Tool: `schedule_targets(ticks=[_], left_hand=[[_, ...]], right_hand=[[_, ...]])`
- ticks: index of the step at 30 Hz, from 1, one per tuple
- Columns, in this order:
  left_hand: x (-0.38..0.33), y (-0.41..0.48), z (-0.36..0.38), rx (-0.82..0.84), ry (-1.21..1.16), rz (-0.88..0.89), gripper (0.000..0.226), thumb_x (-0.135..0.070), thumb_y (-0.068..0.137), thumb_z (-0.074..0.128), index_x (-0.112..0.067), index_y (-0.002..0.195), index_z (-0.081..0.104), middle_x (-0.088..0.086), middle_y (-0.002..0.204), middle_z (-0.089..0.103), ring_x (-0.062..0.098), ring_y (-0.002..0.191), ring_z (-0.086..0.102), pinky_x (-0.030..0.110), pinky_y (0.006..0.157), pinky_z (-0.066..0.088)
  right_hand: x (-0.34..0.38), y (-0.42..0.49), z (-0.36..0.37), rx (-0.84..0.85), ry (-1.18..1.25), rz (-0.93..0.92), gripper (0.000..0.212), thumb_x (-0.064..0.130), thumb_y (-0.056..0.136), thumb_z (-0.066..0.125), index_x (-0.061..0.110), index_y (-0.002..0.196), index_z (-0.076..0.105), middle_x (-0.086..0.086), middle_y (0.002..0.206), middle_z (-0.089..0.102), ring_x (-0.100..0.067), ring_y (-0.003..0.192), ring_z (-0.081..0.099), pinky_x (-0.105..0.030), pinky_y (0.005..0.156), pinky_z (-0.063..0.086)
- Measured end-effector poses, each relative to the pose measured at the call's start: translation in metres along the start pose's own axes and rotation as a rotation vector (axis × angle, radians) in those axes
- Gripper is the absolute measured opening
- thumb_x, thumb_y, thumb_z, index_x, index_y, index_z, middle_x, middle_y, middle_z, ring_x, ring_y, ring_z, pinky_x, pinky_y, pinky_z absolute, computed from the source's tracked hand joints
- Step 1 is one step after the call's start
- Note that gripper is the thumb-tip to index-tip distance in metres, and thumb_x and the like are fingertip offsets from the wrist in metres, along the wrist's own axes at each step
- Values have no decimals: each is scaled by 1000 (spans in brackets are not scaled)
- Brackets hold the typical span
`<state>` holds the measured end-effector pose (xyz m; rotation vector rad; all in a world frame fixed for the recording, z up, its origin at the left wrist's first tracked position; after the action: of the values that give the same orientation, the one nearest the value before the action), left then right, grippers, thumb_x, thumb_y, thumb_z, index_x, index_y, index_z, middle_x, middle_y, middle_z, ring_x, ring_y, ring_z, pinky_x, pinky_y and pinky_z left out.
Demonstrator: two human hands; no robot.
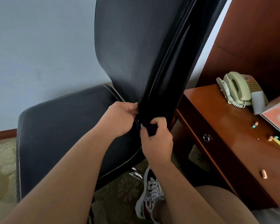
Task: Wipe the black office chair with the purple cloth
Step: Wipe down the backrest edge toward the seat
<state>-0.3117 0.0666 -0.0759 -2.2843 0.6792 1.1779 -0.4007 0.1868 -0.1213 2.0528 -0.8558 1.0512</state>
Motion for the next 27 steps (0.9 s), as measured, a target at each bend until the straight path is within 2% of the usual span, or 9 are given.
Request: schedule_targets(ticks=[4, 6, 8, 10, 14, 16, 19, 23, 27], left_hand=[[-3, 2, -8, -37, 55, 21, 59, 12, 82, 43, -32, 101, 77, -3, 91, 76, 6, 68, 64, 16, 55, 49], [-3, 2, -7, -37, 62, 7, 57, 13, 83, 42, -30, 97, 76, -3, 92, 76, 12, 82, 69, 23, 71, 55], [-1, 1, -3, 7, 48, -2, 64, 15, 84, 40, -24, 125, 70, -6, 112, 74, 12, 109, 66, 32, 102, 51], [0, 1, 0, 34, 71, -6, 71, 15, 84, 41, -25, 140, 58, -9, 123, 70, 10, 119, 61, 37, 110, 46], [-3, 1, -2, -17, 58, 35, 67, 13, 79, 39, -31, 116, 74, -5, 104, 76, 16, 99, 70, 40, 92, 57], [0, 2, -2, -26, 56, 37, 63, 10, 79, 41, -35, 107, 76, -1, 94, 77, 20, 86, 73, 38, 75, 60], [3, 2, 0, -16, 26, 11, 68, 10, 84, 43, -33, 132, 65, -5, 115, 73, 15, 94, 72, 36, 86, 60], [-3, -3, 7, 14, 39, 0, 69, 12, 91, 41, -26, 147, 49, -8, 134, 62, 9, 108, 64, 13, 79, 49], [-5, -2, 8, 11, 23, -4, 67, 13, 92, 39, -23, 147, 49, -1, 138, 61, 11, 117, 62, 6, 72, 45]], right_hand=[[66, 17, -36, -259, 144, -261, 26, 37, 86, 70, 30, 97, 49, 15, 80, 58, -15, 74, 65, -45, 65, 56], [98, 33, -60, -379, 165, -316, 28, 32, 87, 73, 26, 95, 47, 21, 75, 50, -10, 71, 61, -34, 63, 55], [118, 47, -75, -436, 190, -324, 28, 31, 88, 73, 26, 96, 46, 20, 73, 51, -9, 67, 61, -28, 58, 53], [120, 50, -76, -434, 210, -317, 28, 30, 88, 72, 26, 96, 46, 17, 75, 53, -8, 67, 62, -27, 56, 54], [85, 34, -56, -330, 169, -303, 29, 30, 90, 71, 28, 97, 43, 17, 74, 54, -9, 67, 62, -36, 58, 55], [57, 25, -39, -202, 107, -254, 30, 34, 91, 70, 33, 97, 41, 14, 78, 57, -7, 68, 60, -25, 57, 50], [12, 14, -14, -2, -54, -145, 31, 35, 91, 68, 38, 97, 37, 14, 85, 58, -5, 71, 55, -15, 58, 36], [-35, 3, 2, 157, -146, 85, 26, 35, 94, 64, 36, 103, 40, 9, 96, 63, -15, 84, 65, -33, 69, 53], [-42, -3, 4, 166, -112, 150, 23, 38, 94, 64, 40, 106, 43, 9, 99, 64, -16, 89, 66, -41, 74, 59]])
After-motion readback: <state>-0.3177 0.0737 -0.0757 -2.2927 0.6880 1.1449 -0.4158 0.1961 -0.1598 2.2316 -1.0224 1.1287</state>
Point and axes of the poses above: each hand's wrist, its own y-axis towards the middle knuckle, its own z-axis out of the palm, x = y × z, the point moved 7 cm from there along y, towards the middle knuckle
